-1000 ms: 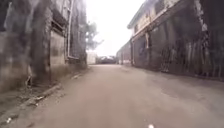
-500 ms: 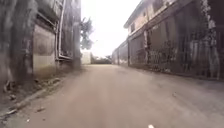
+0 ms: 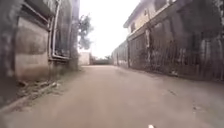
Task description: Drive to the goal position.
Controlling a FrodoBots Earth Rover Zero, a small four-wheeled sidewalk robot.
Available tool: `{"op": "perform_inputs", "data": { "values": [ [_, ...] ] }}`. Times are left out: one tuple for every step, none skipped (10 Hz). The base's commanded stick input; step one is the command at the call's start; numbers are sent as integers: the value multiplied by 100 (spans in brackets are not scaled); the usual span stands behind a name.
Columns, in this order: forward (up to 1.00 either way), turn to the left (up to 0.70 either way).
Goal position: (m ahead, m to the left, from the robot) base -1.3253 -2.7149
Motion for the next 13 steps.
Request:
{"op": "perform_inputs", "data": {
  "values": [
    [100,-7],
    [100,0],
    [100,0],
    [100,0],
    [100,0],
    [100,0],
    [100,0],
    [100,0],
    [100,0],
    [100,0],
    [100,0],
    [100,0],
    [100,-7]
  ]
}}
